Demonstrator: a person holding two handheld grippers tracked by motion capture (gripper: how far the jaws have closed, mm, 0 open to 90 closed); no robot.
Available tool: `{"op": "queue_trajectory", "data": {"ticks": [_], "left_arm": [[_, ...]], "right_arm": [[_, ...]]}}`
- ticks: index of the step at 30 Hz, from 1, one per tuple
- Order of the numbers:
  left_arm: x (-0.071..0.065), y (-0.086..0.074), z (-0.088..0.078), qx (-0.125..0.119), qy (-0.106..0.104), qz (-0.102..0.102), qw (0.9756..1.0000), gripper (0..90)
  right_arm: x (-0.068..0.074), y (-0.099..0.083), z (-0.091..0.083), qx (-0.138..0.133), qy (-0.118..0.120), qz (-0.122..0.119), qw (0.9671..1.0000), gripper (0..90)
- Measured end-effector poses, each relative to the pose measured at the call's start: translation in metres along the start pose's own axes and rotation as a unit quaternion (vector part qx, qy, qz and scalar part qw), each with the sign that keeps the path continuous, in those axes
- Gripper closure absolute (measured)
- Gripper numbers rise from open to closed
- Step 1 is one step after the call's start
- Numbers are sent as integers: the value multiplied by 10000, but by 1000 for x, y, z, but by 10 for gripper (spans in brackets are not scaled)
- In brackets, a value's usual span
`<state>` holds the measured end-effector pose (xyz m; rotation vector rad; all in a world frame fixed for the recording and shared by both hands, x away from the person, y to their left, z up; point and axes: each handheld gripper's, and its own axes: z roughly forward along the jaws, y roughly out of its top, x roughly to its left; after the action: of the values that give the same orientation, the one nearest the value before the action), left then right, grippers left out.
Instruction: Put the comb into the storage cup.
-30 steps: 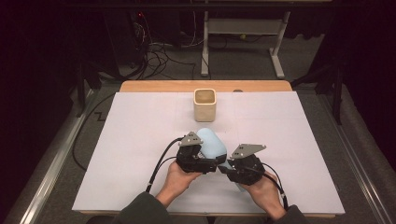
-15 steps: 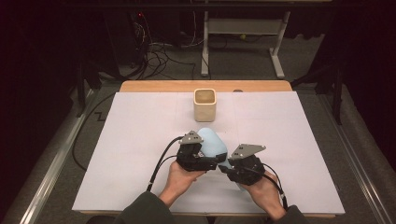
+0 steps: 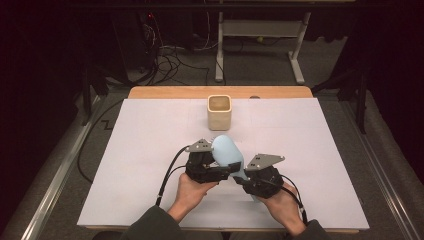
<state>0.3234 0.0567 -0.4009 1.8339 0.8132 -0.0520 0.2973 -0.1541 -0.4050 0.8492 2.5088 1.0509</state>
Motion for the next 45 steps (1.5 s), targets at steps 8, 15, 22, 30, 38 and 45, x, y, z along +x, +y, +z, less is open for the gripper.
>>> {"op": "queue_trajectory", "data": {"ticks": [8, 15, 22, 30, 38, 45], "left_arm": [[3, 3, 3, 71, -172, -209, 9996, 487], [-3, 9, -1, 135, -210, -68, 9997, 527], [-3, 11, -1, 127, -255, -78, 9996, 537], [-2, 15, -9, 32, -162, -11, 9999, 536], [2, 16, -17, -43, 7, 35, 10000, 535], [3, 18, -22, -86, 102, 79, 9999, 535]], "right_arm": [[-4, -1, 2, -12, 82, 65, 9999, 702], [-5, -1, 2, -132, 220, 152, 9996, 700], [-7, -2, 0, -212, 254, 227, 9992, 692], [-9, -4, 3, -235, 236, 312, 9990, 570], [-12, -8, 2, -446, 146, 339, 9983, 445], [-14, -12, -3, -686, 57, 326, 9971, 394]]}}
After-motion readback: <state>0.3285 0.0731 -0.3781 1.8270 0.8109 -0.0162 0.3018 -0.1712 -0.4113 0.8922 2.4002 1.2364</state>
